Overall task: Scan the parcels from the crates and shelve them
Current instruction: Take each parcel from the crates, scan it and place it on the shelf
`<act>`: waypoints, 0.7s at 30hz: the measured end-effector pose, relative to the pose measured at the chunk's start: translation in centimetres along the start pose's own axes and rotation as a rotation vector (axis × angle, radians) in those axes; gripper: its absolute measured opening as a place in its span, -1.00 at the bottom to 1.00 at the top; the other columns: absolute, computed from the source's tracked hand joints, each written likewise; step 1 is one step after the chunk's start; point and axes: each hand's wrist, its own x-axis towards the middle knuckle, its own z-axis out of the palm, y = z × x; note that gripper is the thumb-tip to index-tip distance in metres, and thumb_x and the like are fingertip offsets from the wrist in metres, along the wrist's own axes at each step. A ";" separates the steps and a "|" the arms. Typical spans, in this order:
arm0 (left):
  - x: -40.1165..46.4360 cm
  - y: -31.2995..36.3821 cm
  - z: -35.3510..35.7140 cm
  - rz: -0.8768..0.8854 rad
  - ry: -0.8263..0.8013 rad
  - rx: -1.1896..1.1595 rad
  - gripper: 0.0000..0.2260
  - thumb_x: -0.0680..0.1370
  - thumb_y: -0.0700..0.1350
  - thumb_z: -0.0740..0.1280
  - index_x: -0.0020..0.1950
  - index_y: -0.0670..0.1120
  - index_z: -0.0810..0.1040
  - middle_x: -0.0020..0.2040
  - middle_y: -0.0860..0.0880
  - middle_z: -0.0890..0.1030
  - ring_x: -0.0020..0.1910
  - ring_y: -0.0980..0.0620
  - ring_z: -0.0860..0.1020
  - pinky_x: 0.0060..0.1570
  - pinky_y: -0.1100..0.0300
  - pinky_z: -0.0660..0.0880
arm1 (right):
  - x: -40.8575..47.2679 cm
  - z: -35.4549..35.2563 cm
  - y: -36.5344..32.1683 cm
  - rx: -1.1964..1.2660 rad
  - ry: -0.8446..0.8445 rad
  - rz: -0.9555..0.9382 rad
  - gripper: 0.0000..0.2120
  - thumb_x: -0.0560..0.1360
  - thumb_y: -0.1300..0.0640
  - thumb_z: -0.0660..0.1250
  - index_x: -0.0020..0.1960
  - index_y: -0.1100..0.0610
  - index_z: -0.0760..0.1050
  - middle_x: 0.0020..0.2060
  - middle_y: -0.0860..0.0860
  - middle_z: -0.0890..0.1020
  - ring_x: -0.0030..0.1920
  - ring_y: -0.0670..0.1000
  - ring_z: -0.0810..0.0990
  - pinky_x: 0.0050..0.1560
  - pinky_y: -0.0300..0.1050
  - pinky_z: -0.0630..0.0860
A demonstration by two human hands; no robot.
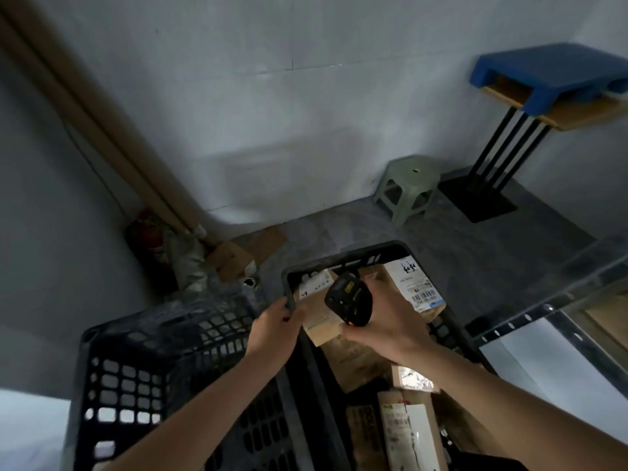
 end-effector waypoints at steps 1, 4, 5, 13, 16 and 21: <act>0.5 0.0 0.5 -0.007 -0.009 -0.011 -0.69 0.67 0.14 0.20 0.39 0.11 0.47 0.20 0.03 0.62 0.09 -0.02 0.57 -0.13 0.19 0.42 | 0.7 0.1 0.0 0.025 -0.003 0.008 -0.44 0.25 -0.18 0.55 0.19 -0.19 0.43 -0.05 -0.26 0.57 -0.01 -0.17 0.56 0.00 -0.03 0.57; 1.2 0.1 1.4 -0.005 -0.016 -0.036 -0.78 0.68 0.10 0.17 -0.07 0.12 0.54 -0.06 -0.05 0.65 -0.12 -0.05 0.61 -0.17 0.15 0.39 | 2.0 0.4 0.1 0.100 -0.034 0.026 -0.42 0.21 -0.22 0.53 0.18 -0.18 0.46 -0.06 -0.24 0.62 -0.01 -0.17 0.60 0.03 0.05 0.61; 1.2 0.1 1.6 -0.009 -0.007 -0.034 -0.75 0.68 0.08 0.17 -0.08 0.07 0.57 -0.10 -0.08 0.65 -0.20 -0.01 0.59 -0.23 0.16 0.38 | 2.1 0.5 0.1 0.126 -0.042 0.027 -0.41 0.20 -0.22 0.53 0.18 -0.17 0.48 -0.06 -0.22 0.63 -0.01 -0.17 0.60 0.03 0.05 0.62; 0.7 -0.2 2.9 -0.110 0.204 -0.387 -0.95 0.62 0.01 0.35 0.00 0.13 0.61 0.00 0.06 0.65 -0.02 -0.02 0.63 0.03 -0.14 0.65 | 0.2 -0.4 0.1 0.285 -0.056 0.014 -0.68 0.31 0.08 0.60 0.01 0.01 0.59 -0.14 -0.06 0.67 -0.08 -0.17 0.60 -0.01 -0.08 0.58; -0.2 0.5 2.9 -0.079 0.204 -0.363 -0.78 0.59 -0.08 0.39 0.24 0.07 0.60 0.00 0.17 0.61 0.05 0.03 0.62 0.08 -0.08 0.63 | -1.2 -0.9 -0.2 0.286 -0.040 -0.002 -0.69 0.31 0.07 0.60 0.00 0.07 0.61 -0.16 -0.03 0.67 -0.09 -0.10 0.62 -0.03 -0.04 0.60; -2.2 0.9 3.0 0.019 0.097 -0.281 -0.69 0.59 -0.21 0.37 0.31 0.01 0.57 -0.04 0.20 0.61 0.05 0.15 0.58 0.05 0.14 0.54 | -4.6 -1.0 0.3 0.295 0.009 0.033 -0.70 0.32 0.09 0.60 -0.02 -0.06 0.57 -0.14 -0.11 0.66 -0.06 -0.21 0.60 -0.08 -0.19 0.54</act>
